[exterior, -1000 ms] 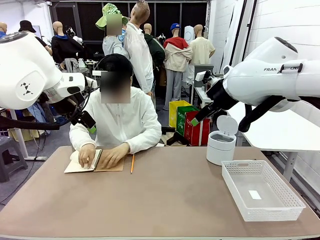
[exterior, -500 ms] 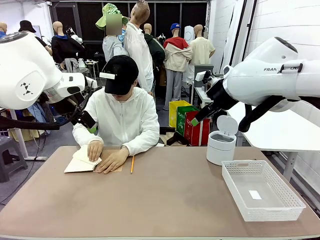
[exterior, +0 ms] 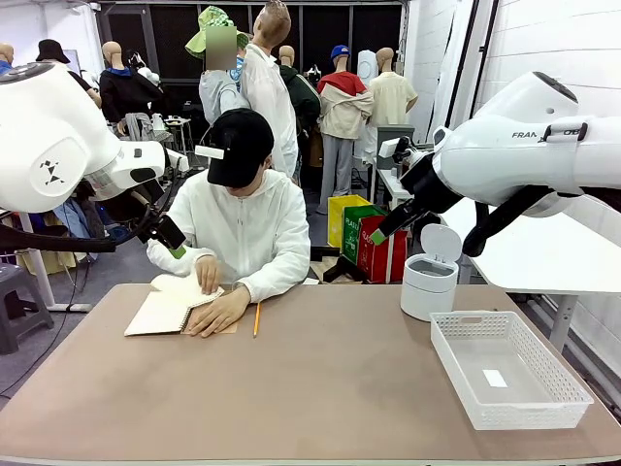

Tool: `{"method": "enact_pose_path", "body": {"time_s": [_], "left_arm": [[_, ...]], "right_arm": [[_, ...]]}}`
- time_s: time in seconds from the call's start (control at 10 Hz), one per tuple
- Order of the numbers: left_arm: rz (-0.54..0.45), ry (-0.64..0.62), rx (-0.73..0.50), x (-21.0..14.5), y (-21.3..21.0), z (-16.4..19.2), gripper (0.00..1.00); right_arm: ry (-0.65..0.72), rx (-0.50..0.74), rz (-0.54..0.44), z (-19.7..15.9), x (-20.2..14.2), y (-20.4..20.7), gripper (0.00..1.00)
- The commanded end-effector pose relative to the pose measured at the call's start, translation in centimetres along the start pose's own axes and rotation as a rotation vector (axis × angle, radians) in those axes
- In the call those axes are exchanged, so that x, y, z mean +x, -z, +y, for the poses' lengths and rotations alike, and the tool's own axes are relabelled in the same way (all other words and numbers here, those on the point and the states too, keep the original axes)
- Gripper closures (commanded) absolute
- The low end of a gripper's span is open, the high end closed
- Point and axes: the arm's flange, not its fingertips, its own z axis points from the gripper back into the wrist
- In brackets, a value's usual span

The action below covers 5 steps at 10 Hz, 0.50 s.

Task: Sort the paper based on its condition.
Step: If a person hands you a paper, place it in the Organizing basket , and if it's crumpled, put it in the Trash can.

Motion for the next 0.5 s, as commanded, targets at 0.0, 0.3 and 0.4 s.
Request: {"method": "enact_pose_path", "body": {"time_s": [0.0,0.3,0.4], "left_arm": [[-0.003,0.004,0.001,-0.01,-0.1,0.08,0.0],[-0.003,0.004,0.001,-0.01,-0.1,0.08,0.0],[-0.003,0.004,0.001,-0.01,-0.1,0.08,0.0]], "right_arm": [[0.001,0.007,-0.001,0.03,0.0,0.07,0.0],[0.001,0.007,-0.001,0.03,0.0,0.07,0.0],[0.001,0.007,-0.001,0.03,0.0,0.07,0.0]]}}
